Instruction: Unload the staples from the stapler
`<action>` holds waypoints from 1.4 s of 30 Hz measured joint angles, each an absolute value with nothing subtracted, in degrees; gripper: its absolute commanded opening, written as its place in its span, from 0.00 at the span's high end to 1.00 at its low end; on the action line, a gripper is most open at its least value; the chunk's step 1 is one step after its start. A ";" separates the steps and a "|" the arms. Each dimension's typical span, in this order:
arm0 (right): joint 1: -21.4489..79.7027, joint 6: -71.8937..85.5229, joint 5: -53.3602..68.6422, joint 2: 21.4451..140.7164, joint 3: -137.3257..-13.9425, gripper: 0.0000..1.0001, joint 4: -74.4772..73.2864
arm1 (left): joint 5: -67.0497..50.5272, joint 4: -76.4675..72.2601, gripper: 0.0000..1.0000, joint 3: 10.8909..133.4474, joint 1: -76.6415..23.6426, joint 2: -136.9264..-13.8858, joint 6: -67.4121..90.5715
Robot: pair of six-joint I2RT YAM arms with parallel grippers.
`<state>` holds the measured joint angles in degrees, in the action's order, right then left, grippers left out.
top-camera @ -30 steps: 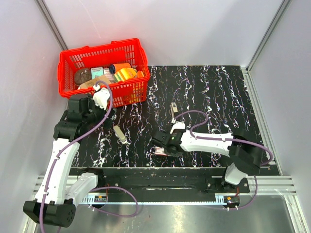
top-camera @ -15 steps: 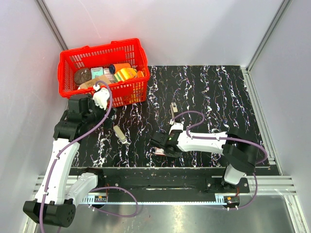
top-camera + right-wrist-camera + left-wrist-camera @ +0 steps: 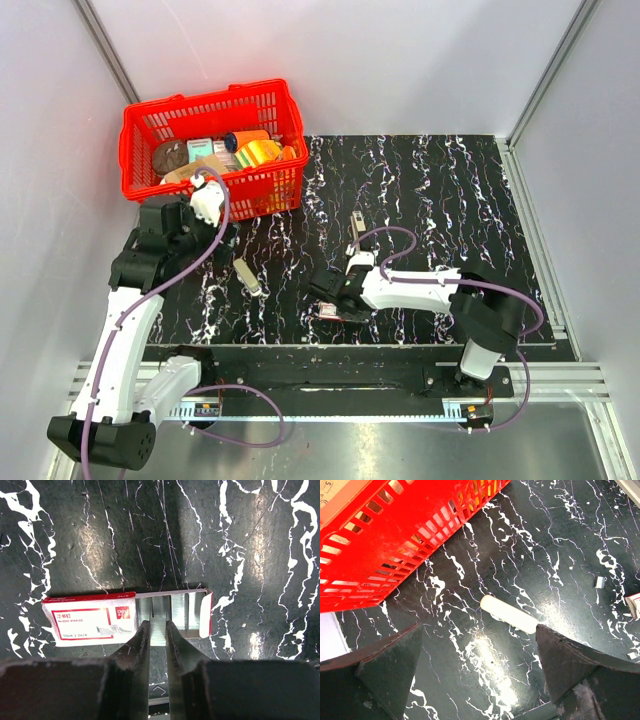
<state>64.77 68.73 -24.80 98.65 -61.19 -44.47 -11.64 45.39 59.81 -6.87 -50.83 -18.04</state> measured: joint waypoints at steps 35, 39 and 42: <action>63.46 65.17 -23.88 100.42 -62.46 0.82 -42.89 | -12.43 45.17 0.01 57.49 -6.87 -49.32 -18.02; 63.46 64.77 -23.79 100.42 -62.46 0.77 -42.81 | -12.64 45.43 0.01 57.49 -6.87 -49.12 -18.06; 63.46 64.42 -23.38 100.40 -62.46 0.74 -42.57 | -13.06 45.74 0.01 57.49 -6.87 -49.12 -18.04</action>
<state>63.46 64.42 -23.38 100.40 -62.46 -42.57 -13.06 45.74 57.49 -6.87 -49.12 -18.04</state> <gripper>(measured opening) 0.233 0.988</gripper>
